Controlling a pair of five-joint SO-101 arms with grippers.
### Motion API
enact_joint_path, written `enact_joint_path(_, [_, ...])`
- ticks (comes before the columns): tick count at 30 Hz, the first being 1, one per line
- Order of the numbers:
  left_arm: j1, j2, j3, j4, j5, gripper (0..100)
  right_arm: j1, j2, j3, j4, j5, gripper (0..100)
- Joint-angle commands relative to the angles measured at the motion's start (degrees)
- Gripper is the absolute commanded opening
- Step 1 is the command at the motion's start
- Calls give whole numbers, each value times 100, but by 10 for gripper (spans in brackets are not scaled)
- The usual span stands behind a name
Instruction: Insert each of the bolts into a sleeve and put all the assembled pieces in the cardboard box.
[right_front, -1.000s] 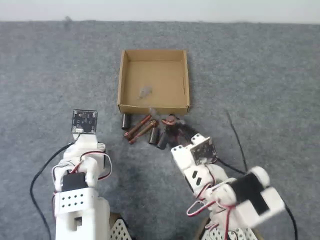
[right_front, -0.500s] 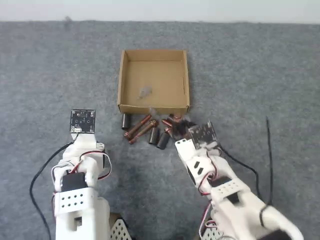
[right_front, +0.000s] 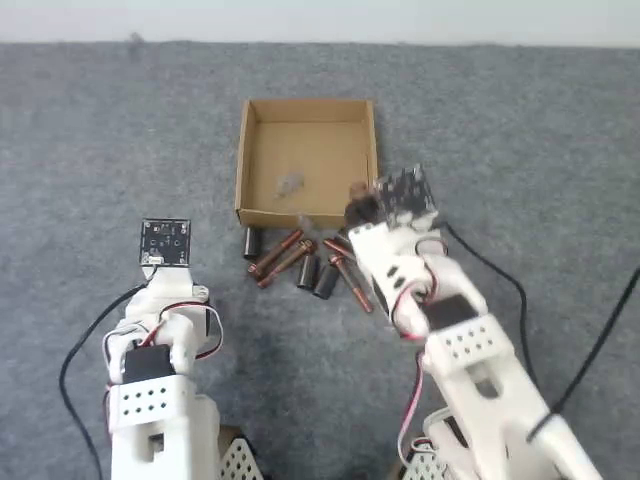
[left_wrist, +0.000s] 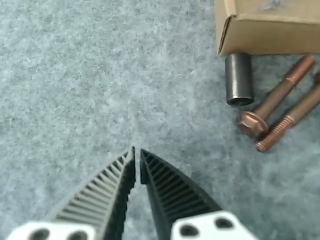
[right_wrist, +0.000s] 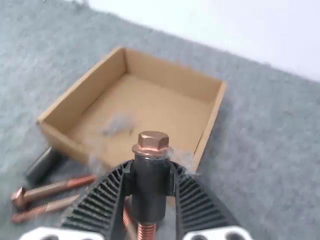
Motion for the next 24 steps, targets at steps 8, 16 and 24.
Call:
enact_joint_path(8, [-26, 26, -119, -123, 35, 9, 400, 2826, -3367, 857, 149, 9])
enact_joint_path(16, [-26, 26, -119, -132, 26, 9, 382, 4769, -5618, 2000, 105, 9])
enact_joint_path(24, [-18, 26, -119, -132, 26, 9, 259, 5930, -6620, 2343, 105, 10])
